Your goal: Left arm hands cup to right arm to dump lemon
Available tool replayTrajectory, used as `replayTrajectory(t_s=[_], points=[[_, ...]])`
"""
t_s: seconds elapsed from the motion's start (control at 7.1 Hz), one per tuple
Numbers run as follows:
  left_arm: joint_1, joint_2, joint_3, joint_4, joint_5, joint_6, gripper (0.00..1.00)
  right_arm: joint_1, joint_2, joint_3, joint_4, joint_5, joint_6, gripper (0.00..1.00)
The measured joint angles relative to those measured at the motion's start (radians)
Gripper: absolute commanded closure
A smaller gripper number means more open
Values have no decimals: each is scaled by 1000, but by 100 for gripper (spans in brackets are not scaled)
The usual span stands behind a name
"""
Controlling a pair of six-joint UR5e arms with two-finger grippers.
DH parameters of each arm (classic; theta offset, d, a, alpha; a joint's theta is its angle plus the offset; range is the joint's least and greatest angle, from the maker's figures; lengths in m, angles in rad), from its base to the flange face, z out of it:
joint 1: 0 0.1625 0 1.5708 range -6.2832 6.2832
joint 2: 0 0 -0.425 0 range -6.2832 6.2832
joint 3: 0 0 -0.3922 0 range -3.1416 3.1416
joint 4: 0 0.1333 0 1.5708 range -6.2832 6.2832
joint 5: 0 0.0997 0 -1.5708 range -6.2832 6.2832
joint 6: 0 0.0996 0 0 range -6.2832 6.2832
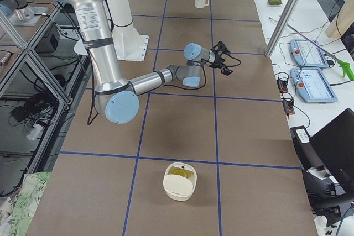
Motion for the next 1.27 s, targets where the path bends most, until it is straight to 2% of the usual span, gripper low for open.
replayTrajectory(t_s=[0.14,0.28,0.42,0.7,0.85,0.99,1.27], points=[[-15,79,5,-57,1,79,100,95,19,16,-134,142,-56,5],[-34,139,21,-81,1,168,100,155,20,48,-275,216,-113,4],[-45,179,44,-93,1,230,100,187,10,98,-439,248,-170,4],[-48,205,117,-119,-1,278,100,216,-18,224,-844,257,-329,2],[-47,209,151,-126,-1,283,89,220,-29,255,-974,258,-366,2],[-45,210,176,-131,-2,285,1,221,-50,271,-1032,271,-375,1],[-48,210,196,-142,-5,284,0,239,-78,280,-1061,347,-375,1]])
